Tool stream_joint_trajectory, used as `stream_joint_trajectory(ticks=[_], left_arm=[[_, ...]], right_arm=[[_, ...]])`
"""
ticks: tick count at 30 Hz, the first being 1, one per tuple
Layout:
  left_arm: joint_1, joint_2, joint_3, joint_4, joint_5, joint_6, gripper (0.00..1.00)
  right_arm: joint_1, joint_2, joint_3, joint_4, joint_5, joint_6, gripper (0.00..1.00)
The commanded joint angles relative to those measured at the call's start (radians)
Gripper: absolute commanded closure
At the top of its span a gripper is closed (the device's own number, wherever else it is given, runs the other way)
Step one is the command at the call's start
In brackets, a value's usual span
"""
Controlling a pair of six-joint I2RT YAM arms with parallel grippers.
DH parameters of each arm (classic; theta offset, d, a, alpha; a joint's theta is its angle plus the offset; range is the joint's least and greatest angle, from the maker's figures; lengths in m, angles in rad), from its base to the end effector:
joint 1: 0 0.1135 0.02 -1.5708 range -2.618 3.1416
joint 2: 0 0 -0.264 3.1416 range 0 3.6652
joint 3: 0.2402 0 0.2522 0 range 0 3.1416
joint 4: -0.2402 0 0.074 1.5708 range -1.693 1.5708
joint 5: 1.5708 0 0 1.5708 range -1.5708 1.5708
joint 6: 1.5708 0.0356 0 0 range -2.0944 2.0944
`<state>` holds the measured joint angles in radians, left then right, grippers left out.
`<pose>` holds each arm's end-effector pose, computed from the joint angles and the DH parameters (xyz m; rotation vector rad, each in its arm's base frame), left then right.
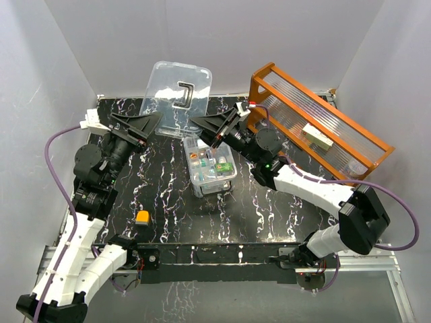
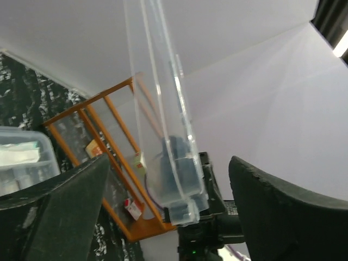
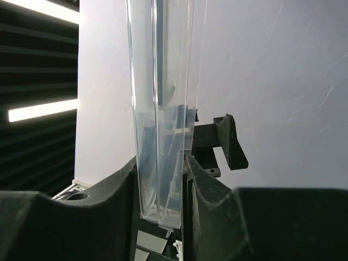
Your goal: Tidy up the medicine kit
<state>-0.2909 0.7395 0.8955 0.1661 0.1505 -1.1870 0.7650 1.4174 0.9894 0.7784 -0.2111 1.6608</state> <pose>0.1529 -0.0513 0.4233 -0.4640 1.2961 -1.3561 0.2326 0.2337 0.3647 0.4651 1.5168 2.1595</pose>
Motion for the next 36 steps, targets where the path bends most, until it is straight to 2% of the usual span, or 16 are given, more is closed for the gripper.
stream_joint_trajectory(ticks=[1,2,7,10,13,17,24,26,31,36], left_arm=[[0.001,-0.005,0.068,-0.209,-0.02,0.113,0.05],[0.001,-0.005,0.072,-0.249,-0.023,0.139,0.02],[0.001,-0.013,0.09,-0.446,-0.071,0.267,0.01],[0.0,-0.044,0.094,-0.482,-0.104,0.337,0.01],[0.0,-0.087,0.091,-0.468,-0.126,0.392,0.01],[0.0,-0.103,0.089,-0.456,-0.133,0.442,0.01],[0.001,-0.051,0.032,-0.427,-0.069,0.479,0.01],[0.001,-0.041,0.009,-0.415,-0.067,0.479,0.01],[0.001,-0.045,-0.097,-0.314,-0.025,0.455,0.01],[0.001,0.003,-0.172,-0.217,0.111,0.408,0.04]], right_arm=[[-0.03,-0.064,0.009,0.027,0.011,-0.063,0.83],[-0.037,-0.069,0.005,0.017,0.006,-0.072,0.84],[-0.077,-0.119,-0.013,-0.144,-0.018,-0.18,0.84],[-0.112,-0.156,-0.023,-0.259,-0.038,-0.26,0.84],[-0.149,-0.189,-0.03,-0.368,-0.063,-0.347,0.84],[-0.2,-0.21,-0.053,-0.412,-0.153,-0.407,0.84],[-0.261,-0.197,-0.028,-0.584,-0.398,-0.568,0.84],[-0.265,-0.193,-0.022,-0.657,-0.413,-0.603,0.84],[-0.265,-0.176,-0.06,-0.679,-0.473,-0.601,0.84],[-0.266,-0.149,-0.059,-0.712,-0.469,-0.616,0.84]])
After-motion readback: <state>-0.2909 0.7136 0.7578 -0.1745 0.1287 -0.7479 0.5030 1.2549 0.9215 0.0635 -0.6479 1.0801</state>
